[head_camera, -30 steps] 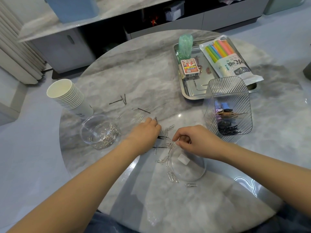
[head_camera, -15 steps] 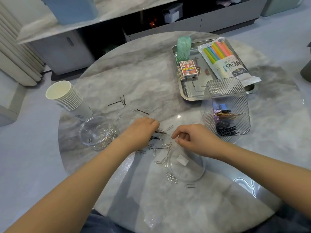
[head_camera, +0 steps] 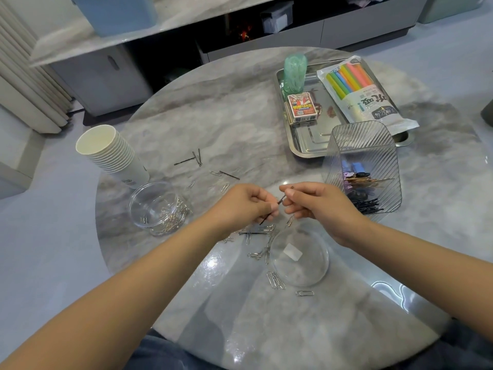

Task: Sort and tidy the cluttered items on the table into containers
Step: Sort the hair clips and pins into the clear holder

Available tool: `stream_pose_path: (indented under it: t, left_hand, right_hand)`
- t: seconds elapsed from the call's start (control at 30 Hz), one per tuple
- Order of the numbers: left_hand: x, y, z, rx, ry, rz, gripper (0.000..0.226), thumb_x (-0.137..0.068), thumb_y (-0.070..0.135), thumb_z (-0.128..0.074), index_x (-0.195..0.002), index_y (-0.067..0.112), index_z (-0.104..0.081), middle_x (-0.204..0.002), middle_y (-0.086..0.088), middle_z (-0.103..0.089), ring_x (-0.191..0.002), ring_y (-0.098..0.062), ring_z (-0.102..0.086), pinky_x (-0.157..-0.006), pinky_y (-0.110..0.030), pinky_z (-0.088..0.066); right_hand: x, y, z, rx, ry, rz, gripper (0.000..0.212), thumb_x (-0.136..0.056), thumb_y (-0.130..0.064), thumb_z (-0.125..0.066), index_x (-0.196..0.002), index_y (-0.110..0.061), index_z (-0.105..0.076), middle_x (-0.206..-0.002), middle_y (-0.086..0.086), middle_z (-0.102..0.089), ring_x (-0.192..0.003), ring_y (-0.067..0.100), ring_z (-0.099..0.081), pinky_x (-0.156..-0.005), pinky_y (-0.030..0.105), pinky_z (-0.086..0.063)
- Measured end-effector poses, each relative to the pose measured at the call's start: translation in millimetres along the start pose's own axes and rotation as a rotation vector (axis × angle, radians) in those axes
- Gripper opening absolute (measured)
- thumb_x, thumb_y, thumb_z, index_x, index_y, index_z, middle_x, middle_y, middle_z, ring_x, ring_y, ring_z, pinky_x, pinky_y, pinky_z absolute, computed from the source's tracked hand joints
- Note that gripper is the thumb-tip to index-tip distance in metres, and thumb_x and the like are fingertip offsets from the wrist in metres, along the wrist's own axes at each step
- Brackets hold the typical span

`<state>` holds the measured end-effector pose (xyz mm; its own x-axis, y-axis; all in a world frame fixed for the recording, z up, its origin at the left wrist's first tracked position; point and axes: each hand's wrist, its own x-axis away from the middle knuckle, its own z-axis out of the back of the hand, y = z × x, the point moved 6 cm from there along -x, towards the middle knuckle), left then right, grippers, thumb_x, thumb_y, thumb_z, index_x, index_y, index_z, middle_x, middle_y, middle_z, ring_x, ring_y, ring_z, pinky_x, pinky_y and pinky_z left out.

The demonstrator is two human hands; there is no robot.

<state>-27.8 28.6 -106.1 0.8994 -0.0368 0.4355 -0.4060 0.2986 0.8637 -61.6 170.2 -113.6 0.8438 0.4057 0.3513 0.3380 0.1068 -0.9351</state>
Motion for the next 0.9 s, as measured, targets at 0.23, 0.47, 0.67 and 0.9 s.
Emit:
stream_pose_path:
  t: [0.23, 0.47, 0.67, 0.9]
  left_hand:
    - [0.8, -3.1, -2.2, 0.191, 0.012, 0.088, 0.011, -0.082, -0.002, -0.067, -0.085, 0.009, -0.066, -0.069, -0.002, -0.070, -0.063, -0.009, -0.064, -0.061, -0.019, -0.048]
    - [0.3, -1.1, 0.8, 0.206, 0.104, 0.078, 0.019, -0.076, -0.002, -0.073, -0.084, 0.010, -0.060, -0.066, -0.001, -0.070, -0.056, -0.006, -0.066, -0.053, -0.015, -0.049]
    - [-3.6, -2.1, 37.4, -0.353, 0.224, 0.058, 0.009, -0.080, 0.009, -0.072, -0.080, 0.016, -0.067, -0.071, 0.003, -0.063, -0.063, -0.005, -0.057, -0.057, -0.012, -0.044]
    - [0.4, -31.7, 50.5, -0.913, 0.185, 0.151, 0.007, -0.078, 0.013, -0.072, -0.082, 0.016, -0.068, -0.080, 0.004, -0.064, -0.083, -0.017, -0.059, -0.064, -0.025, -0.040]
  right_hand:
    - [2.5, 9.2, -9.1, 0.094, -0.055, -0.077, 0.018, -0.091, -0.014, -0.057, -0.092, -0.004, -0.072, -0.082, 0.011, -0.072, -0.069, 0.012, -0.067, -0.059, 0.019, -0.053]
    - [2.9, 9.0, -7.8, 0.015, -0.096, -0.139, 0.015, -0.091, -0.012, -0.056, -0.092, -0.008, -0.071, -0.088, 0.010, -0.072, -0.072, 0.007, -0.064, -0.063, 0.016, -0.047]
    - [-0.9, 7.2, -1.4, -0.026, 0.026, -0.178, 0.015, -0.095, -0.012, -0.050, -0.086, -0.007, -0.061, -0.085, 0.010, -0.072, -0.071, 0.015, -0.070, -0.061, 0.022, -0.055]
    - [5.3, 18.3, -11.3, -0.140, -0.040, -0.340, 0.012, -0.097, -0.008, -0.043, -0.093, -0.004, -0.054, -0.065, 0.012, -0.062, -0.059, 0.023, -0.068, -0.052, 0.025, -0.055]
